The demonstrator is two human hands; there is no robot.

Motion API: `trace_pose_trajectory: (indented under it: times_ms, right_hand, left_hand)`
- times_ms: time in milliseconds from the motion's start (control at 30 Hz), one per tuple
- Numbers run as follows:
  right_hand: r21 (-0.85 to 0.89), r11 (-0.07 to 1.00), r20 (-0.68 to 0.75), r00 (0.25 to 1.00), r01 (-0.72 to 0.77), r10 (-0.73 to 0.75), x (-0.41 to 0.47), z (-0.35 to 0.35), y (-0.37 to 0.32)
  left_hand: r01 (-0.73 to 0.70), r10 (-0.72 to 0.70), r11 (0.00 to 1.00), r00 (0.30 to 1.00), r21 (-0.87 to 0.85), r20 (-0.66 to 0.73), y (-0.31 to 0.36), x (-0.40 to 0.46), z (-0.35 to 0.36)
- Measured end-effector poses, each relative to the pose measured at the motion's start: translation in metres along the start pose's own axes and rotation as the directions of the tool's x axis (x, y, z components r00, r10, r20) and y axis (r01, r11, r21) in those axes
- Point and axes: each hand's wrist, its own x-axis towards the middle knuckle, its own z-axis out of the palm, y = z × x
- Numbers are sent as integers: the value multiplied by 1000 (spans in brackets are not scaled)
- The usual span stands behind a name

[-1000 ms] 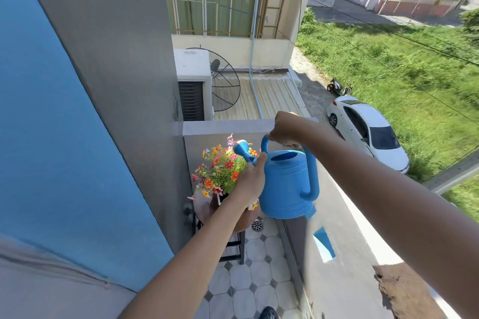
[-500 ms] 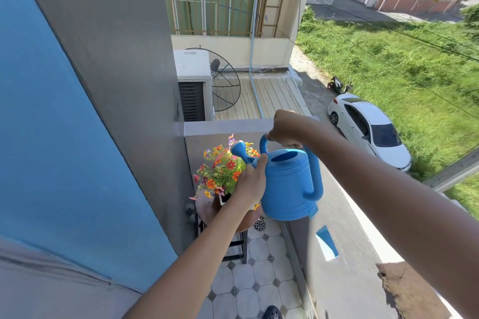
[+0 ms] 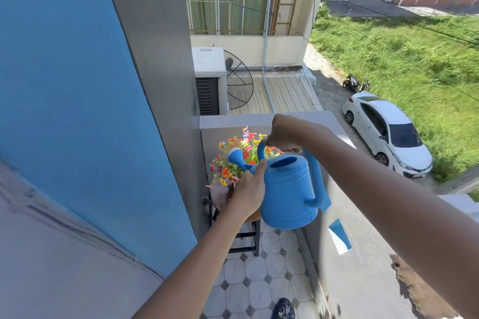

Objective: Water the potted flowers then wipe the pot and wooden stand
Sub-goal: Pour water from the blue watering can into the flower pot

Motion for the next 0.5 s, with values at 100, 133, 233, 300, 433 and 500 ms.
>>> trace_pose_trajectory:
  times_ms: [100, 133, 233, 300, 433, 500]
  right_hand:
    - [0, 1000, 2, 1000, -8, 8, -9, 8, 2]
    - [6, 1000, 4, 1000, -9, 9, -12, 10, 4]
    - [16, 1000, 7, 1000, -21, 21, -22, 13, 12]
    - [24, 999, 8, 999, -40, 40, -27, 13, 20]
    - [39, 997, 7, 997, -72, 72, -32, 15, 41]
    - [60, 994, -2, 996, -92, 92, -33, 16, 50]
  left_hand:
    - [15, -15, 998, 1000, 59, 5, -8, -8, 3]
    - [39, -39, 997, 999, 63, 2, -11, -9, 4]
    - [62, -62, 998, 998, 27, 0, -14, -13, 10]
    - [55, -56, 998, 998, 31, 17, -13, -16, 16]
    - [51, -51, 999, 996, 0, 77, -7, -21, 32]
    - [55, -53, 998, 993, -14, 104, -6, -20, 41]
